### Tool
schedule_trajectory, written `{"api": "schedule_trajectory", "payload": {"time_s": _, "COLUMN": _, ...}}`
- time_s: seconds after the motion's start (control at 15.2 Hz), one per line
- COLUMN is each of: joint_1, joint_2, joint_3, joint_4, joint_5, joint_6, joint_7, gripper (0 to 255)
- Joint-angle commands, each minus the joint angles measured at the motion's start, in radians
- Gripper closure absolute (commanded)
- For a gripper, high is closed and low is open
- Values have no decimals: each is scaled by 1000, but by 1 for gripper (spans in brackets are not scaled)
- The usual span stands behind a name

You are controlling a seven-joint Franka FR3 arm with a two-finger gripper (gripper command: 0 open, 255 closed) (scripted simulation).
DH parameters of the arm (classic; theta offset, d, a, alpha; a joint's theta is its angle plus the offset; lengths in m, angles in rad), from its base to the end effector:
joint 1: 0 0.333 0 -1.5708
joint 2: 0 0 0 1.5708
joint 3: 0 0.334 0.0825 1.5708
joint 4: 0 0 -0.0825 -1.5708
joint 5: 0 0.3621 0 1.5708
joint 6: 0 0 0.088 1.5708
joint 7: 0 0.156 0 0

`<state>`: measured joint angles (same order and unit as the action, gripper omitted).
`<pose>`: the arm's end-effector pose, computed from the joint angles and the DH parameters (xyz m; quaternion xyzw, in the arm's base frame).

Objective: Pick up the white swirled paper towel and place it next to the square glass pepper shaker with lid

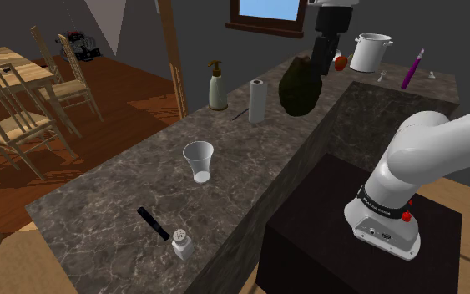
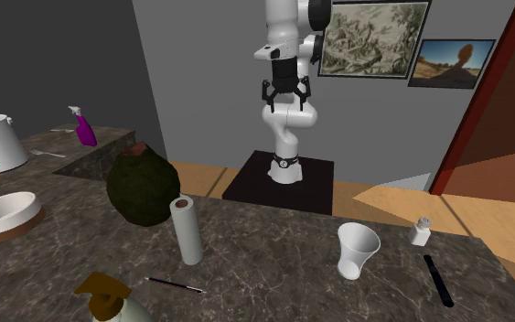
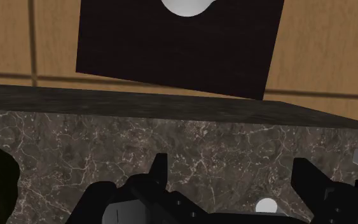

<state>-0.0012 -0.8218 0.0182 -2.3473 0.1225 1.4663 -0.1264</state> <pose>0.2479 0.0259 0.5596 -0.9954 -0.0730 0.0264 0.0560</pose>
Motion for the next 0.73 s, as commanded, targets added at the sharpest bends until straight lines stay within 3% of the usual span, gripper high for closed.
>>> {"api": "schedule_trajectory", "payload": {"time_s": 0.0, "joint_1": 0, "joint_2": 0, "joint_3": 0, "joint_4": 0, "joint_5": 0, "joint_6": 0, "joint_7": 0, "gripper": 0}}
{"api": "schedule_trajectory", "payload": {"time_s": 0.66, "joint_1": -34, "joint_2": 310, "joint_3": -67, "joint_4": 79, "joint_5": -68, "joint_6": 243, "joint_7": -104, "gripper": 0}}
